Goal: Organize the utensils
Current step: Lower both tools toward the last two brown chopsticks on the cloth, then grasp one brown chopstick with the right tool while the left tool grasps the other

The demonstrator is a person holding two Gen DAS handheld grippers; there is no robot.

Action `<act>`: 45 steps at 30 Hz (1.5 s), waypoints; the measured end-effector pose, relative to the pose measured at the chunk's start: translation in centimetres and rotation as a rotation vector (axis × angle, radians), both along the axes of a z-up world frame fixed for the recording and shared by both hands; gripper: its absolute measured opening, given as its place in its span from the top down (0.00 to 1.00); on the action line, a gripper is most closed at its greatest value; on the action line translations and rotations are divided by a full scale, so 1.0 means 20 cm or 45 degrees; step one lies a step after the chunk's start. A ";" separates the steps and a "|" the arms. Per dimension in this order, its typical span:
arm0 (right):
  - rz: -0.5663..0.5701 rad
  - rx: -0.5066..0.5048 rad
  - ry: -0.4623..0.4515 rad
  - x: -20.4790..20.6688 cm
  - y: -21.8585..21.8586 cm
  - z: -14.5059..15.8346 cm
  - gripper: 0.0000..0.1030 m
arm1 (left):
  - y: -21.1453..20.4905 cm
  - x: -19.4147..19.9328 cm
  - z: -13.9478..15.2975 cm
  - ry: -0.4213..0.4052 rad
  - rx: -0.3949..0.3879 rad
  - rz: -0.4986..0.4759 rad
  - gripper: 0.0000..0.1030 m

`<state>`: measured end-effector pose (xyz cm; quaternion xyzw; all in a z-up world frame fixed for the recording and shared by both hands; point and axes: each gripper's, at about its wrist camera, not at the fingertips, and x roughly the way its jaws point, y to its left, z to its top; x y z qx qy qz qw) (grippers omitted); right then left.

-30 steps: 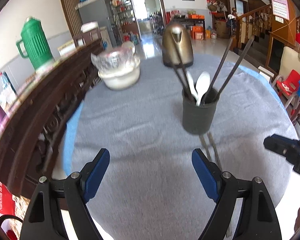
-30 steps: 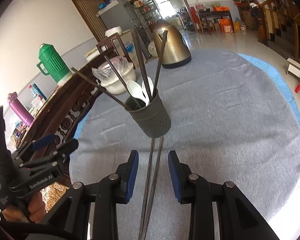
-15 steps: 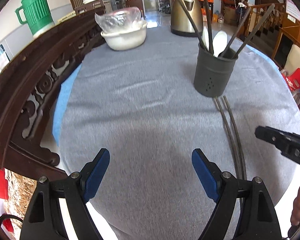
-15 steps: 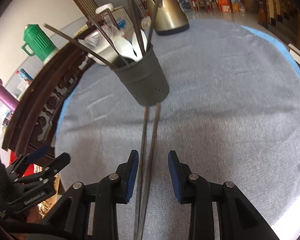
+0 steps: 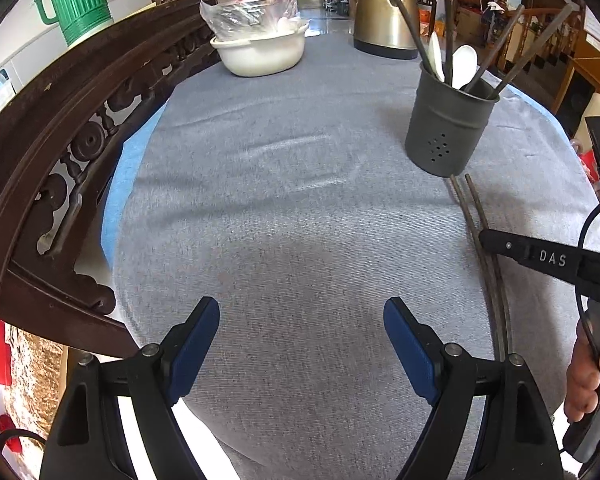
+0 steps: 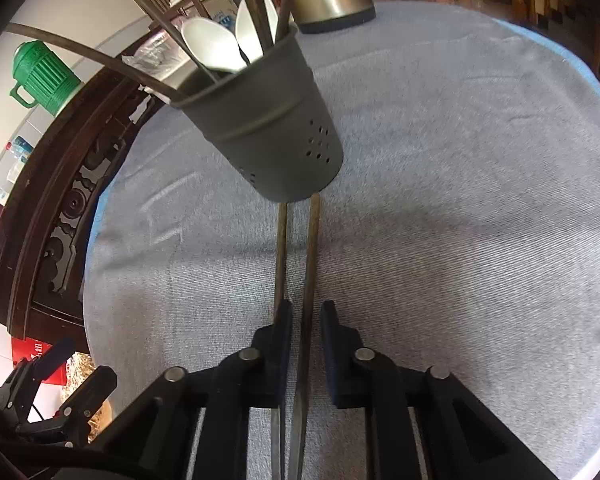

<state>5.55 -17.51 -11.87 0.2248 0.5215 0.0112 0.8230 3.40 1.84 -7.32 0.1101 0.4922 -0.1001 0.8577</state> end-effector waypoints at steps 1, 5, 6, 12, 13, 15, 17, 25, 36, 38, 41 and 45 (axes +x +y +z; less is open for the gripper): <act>0.007 -0.008 0.004 0.01 0.01 0.00 0.90 | 0.00 0.00 0.00 0.002 0.000 0.000 0.18; 0.010 -0.052 0.003 0.01 0.02 -0.01 0.93 | -0.01 0.01 -0.01 0.003 0.002 -0.008 0.18; -0.002 -0.045 0.007 0.00 0.01 -0.01 0.93 | -0.01 0.01 -0.01 0.003 0.001 -0.010 0.18; -0.046 -0.052 0.015 -0.05 -0.07 0.00 0.93 | -0.04 0.03 -0.01 0.023 -0.027 -0.040 0.18; -0.055 -0.050 0.015 -0.06 -0.09 0.00 0.93 | -0.05 0.03 0.00 0.036 -0.044 -0.049 0.18; -0.065 -0.043 0.016 -0.08 -0.13 0.00 0.93 | -0.08 0.04 0.01 0.061 -0.074 -0.066 0.18; -0.069 -0.048 0.015 -0.10 -0.15 0.01 0.93 | -0.11 0.05 0.02 0.080 -0.092 -0.076 0.18; -0.126 -0.049 0.009 -0.16 -0.27 0.02 0.93 | -0.29 0.05 0.02 0.133 -0.109 -0.162 0.18; -0.163 0.013 -0.014 -0.25 -0.44 -0.01 0.92 | -0.50 0.08 -0.04 0.222 -0.165 -0.243 0.51; -0.149 0.010 -0.020 -0.25 -0.42 -0.01 0.92 | -0.51 0.09 -0.05 0.240 -0.180 -0.238 0.52; -0.130 0.023 -0.029 -0.25 -0.43 -0.01 0.93 | -0.54 0.10 -0.07 0.259 -0.200 -0.234 0.54; -0.127 0.061 -0.042 -0.25 -0.45 -0.03 0.93 | -0.56 0.12 -0.10 0.293 -0.218 -0.219 0.54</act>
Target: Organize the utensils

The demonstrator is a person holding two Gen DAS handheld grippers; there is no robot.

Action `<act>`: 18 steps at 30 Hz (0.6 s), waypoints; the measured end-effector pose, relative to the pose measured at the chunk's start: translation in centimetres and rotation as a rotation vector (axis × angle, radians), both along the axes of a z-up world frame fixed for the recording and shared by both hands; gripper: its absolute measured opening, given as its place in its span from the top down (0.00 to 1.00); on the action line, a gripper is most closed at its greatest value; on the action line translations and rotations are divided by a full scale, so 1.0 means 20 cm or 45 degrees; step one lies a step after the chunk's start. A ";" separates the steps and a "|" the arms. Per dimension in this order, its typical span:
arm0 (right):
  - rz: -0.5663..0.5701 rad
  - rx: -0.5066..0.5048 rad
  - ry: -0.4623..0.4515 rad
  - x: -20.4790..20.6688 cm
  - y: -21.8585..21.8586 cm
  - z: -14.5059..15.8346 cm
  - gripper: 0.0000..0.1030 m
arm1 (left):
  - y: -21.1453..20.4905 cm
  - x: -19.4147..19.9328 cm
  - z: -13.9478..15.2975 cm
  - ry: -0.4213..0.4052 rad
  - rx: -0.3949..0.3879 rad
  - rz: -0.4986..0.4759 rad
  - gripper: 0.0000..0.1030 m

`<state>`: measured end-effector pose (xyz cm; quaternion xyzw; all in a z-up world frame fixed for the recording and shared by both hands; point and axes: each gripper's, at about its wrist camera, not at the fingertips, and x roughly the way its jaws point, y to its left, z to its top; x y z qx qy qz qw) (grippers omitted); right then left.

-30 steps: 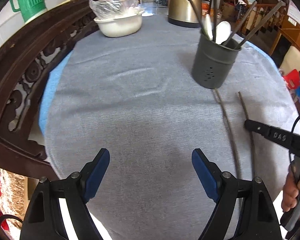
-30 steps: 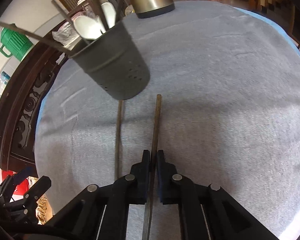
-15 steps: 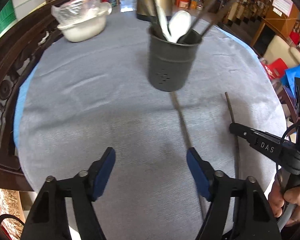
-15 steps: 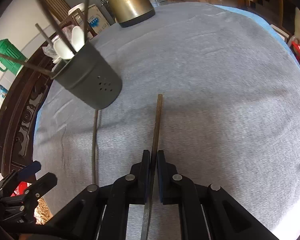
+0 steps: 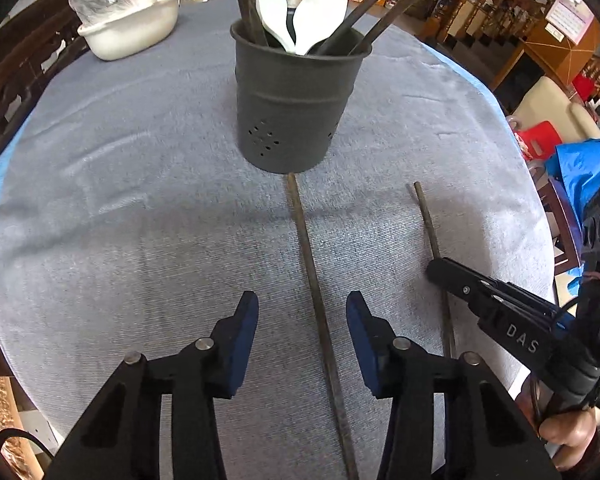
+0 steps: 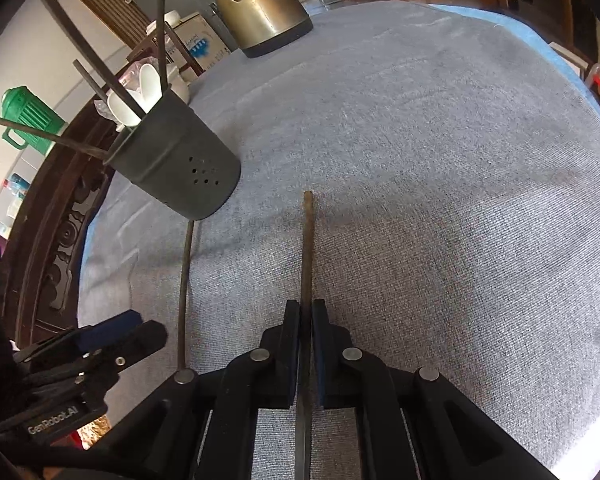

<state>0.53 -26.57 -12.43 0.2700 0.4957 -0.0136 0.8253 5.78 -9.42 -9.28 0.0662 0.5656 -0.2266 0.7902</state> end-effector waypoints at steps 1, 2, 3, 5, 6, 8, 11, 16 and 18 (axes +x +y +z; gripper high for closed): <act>0.003 0.004 -0.005 0.00 0.00 0.00 0.93 | -0.01 0.00 -0.01 0.008 0.001 0.003 0.54; 0.005 0.006 -0.008 -0.01 0.00 0.00 0.93 | -0.01 0.01 -0.02 0.012 0.002 0.006 0.54; 0.007 0.008 -0.010 0.00 0.00 0.00 0.93 | -0.01 0.01 -0.02 0.014 0.002 0.007 0.54; 0.010 0.012 -0.014 0.00 0.00 0.00 0.93 | -0.01 0.01 -0.02 0.015 0.001 0.006 0.54; 0.011 0.016 -0.016 -0.01 -0.01 0.00 0.93 | -0.01 0.01 -0.02 0.017 0.001 0.005 0.57; 0.011 0.026 -0.018 -0.02 -0.01 0.00 0.93 | -0.04 0.01 -0.04 0.026 -0.004 -0.001 0.67; 0.012 0.034 -0.023 -0.03 -0.03 0.00 0.93 | -0.06 0.01 -0.06 0.027 -0.001 -0.005 0.78; 0.011 0.025 -0.025 -0.03 -0.01 0.00 0.93 | -0.08 0.01 -0.07 0.029 -0.007 -0.016 0.90; 0.011 0.025 -0.025 -0.03 -0.02 0.00 0.93 | -0.07 0.00 -0.07 0.025 -0.008 -0.018 0.92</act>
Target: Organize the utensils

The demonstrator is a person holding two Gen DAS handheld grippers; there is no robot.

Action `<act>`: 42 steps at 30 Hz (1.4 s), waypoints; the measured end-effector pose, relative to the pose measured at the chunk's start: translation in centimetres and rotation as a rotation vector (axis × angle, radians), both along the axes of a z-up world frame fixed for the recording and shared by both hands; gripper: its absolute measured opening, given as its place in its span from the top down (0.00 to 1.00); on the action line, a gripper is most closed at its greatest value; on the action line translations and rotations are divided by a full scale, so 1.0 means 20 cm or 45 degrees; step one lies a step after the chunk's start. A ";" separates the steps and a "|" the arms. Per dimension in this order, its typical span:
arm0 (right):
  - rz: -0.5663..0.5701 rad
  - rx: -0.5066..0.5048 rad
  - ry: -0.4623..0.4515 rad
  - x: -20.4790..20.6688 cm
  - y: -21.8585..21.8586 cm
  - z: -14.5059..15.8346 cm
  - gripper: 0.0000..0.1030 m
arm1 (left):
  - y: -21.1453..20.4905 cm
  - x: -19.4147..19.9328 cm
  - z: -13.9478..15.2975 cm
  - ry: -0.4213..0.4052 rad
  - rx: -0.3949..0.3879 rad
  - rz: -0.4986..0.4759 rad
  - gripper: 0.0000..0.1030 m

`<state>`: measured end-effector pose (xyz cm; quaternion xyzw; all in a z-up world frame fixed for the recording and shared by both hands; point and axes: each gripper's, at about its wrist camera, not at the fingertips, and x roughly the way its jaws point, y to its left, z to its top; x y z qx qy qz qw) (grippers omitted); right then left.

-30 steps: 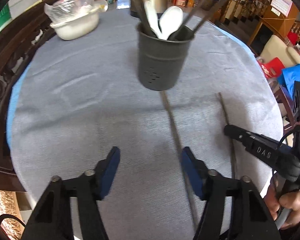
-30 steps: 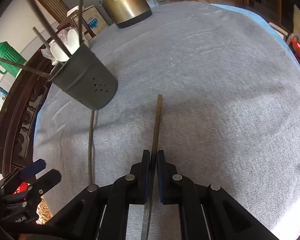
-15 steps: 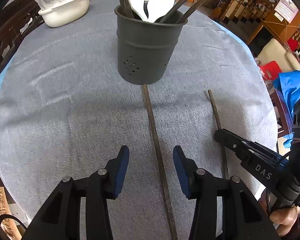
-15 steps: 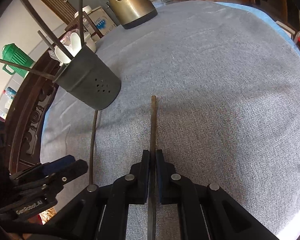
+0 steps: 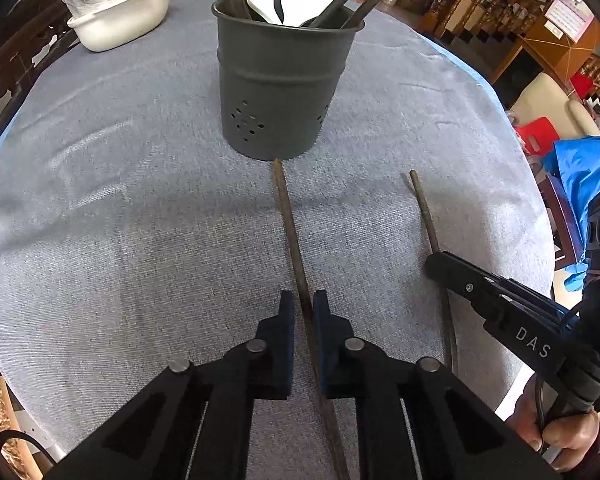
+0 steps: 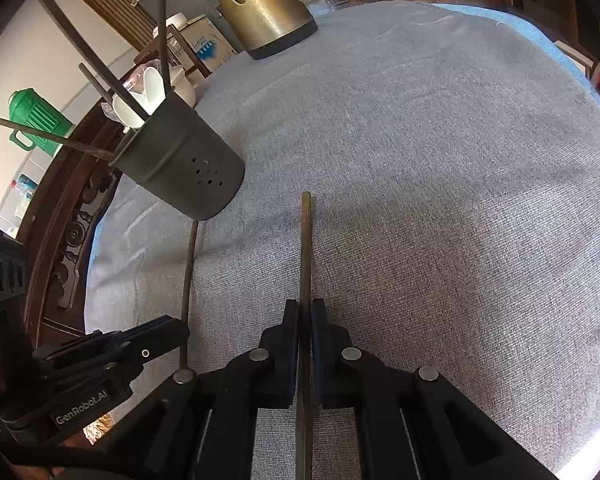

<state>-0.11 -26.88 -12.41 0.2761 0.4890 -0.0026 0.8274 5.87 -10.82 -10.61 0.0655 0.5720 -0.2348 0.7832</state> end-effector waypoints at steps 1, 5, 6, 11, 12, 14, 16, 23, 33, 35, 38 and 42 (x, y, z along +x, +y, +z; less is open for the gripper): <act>0.000 0.001 0.000 0.00 0.00 0.00 0.93 | 0.00 0.00 0.00 0.001 -0.005 0.000 0.92; -0.005 -0.001 0.004 0.01 0.01 0.00 0.93 | 0.05 0.00 0.01 0.014 -0.028 0.012 0.93; -0.007 -0.002 0.005 0.01 0.01 0.00 0.93 | 0.05 -0.01 0.02 0.014 -0.033 0.010 0.93; -0.011 -0.011 0.007 0.01 0.01 0.00 0.93 | 0.04 -0.03 0.09 -0.054 -0.013 -0.008 0.93; -0.010 -0.016 0.007 0.01 0.01 0.00 0.93 | 0.04 -0.03 0.09 -0.064 -0.007 -0.009 0.93; -0.009 -0.021 0.009 0.02 0.02 0.00 0.93 | 0.03 -0.02 0.09 -0.080 0.016 -0.012 0.93; -0.009 -0.019 0.010 0.02 0.02 0.00 0.93 | 0.03 -0.02 0.09 -0.077 0.021 -0.007 0.93; -0.010 -0.014 0.011 0.02 0.02 0.00 0.93 | 0.02 -0.01 0.08 -0.074 0.033 -0.006 0.93; -0.010 -0.016 0.012 0.02 0.01 0.00 0.93 | -0.01 0.01 0.05 -0.073 0.027 -0.012 0.84; -0.010 -0.020 0.013 0.02 0.02 0.00 0.93 | -0.02 0.01 0.05 -0.074 0.024 -0.015 0.84; -0.009 -0.030 0.015 0.02 0.02 0.00 0.93 | -0.03 0.00 0.04 -0.075 0.024 -0.023 0.84; -0.009 -0.040 0.016 0.03 0.03 0.00 0.93 | -0.02 0.00 0.03 -0.082 0.027 -0.027 0.84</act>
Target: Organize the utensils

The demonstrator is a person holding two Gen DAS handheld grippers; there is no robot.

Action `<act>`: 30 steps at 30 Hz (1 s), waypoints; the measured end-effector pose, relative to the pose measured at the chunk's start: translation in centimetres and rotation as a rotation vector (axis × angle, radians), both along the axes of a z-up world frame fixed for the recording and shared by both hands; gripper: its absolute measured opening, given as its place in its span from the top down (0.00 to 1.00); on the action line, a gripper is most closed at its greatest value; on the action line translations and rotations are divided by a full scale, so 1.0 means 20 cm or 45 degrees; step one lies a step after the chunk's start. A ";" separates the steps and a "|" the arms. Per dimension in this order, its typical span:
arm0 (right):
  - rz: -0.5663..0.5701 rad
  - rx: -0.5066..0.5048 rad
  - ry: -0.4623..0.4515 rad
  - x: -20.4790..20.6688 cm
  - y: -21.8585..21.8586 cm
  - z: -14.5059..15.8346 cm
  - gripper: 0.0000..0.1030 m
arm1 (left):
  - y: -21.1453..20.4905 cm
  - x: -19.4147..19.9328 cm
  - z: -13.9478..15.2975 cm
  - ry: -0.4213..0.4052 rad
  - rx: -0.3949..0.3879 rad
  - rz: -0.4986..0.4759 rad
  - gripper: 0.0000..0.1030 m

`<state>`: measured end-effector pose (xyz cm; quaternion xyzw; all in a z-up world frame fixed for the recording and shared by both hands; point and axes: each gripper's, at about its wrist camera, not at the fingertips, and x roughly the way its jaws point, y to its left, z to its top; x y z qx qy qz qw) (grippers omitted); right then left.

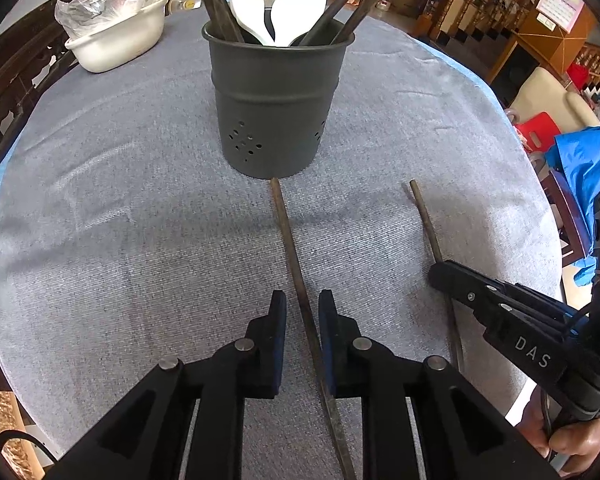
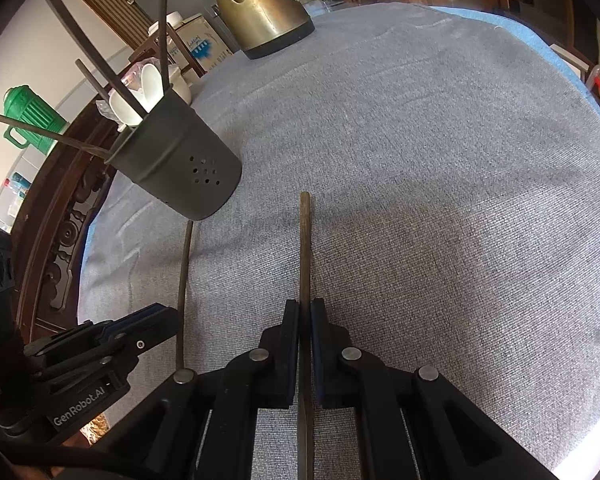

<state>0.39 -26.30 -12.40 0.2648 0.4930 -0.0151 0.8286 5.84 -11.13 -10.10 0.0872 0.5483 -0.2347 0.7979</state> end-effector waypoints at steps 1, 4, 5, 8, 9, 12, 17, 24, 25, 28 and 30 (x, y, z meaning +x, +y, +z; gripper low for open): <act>0.000 -0.001 0.000 0.00 0.00 0.00 0.93 | 0.00 0.00 0.00 0.000 0.000 0.001 0.84; 0.000 -0.005 0.001 0.00 0.00 0.00 0.93 | 0.00 0.00 -0.01 -0.001 -0.002 0.001 0.85; 0.001 -0.007 0.002 0.00 0.00 0.00 0.93 | 0.01 0.01 -0.01 -0.001 -0.002 0.001 0.86; 0.003 -0.012 0.004 0.00 0.00 0.00 0.93 | 0.02 0.01 -0.01 0.000 -0.008 -0.002 0.89; 0.003 -0.013 0.005 0.01 0.00 0.00 0.93 | 0.02 0.01 -0.01 -0.001 -0.010 -0.003 0.89; 0.004 -0.014 0.008 0.01 0.00 0.00 0.93 | 0.03 0.01 -0.01 -0.003 -0.016 -0.007 0.91; 0.001 -0.019 0.013 0.02 0.01 0.00 0.93 | 0.04 0.00 -0.01 -0.007 -0.029 -0.016 0.93; -0.022 0.040 0.015 0.02 -0.01 -0.01 0.93 | 0.10 0.01 0.00 -0.002 -0.055 -0.009 0.93; -0.023 0.068 0.013 0.02 -0.02 -0.01 0.93 | 0.12 0.01 0.00 -0.002 -0.056 -0.007 0.93; -0.023 0.140 0.005 0.02 0.00 -0.03 0.93 | 0.18 0.01 0.00 -0.004 -0.053 0.002 0.93; -0.008 0.164 0.001 0.02 0.02 -0.03 0.93 | 0.21 0.01 0.01 -0.001 -0.054 0.010 0.93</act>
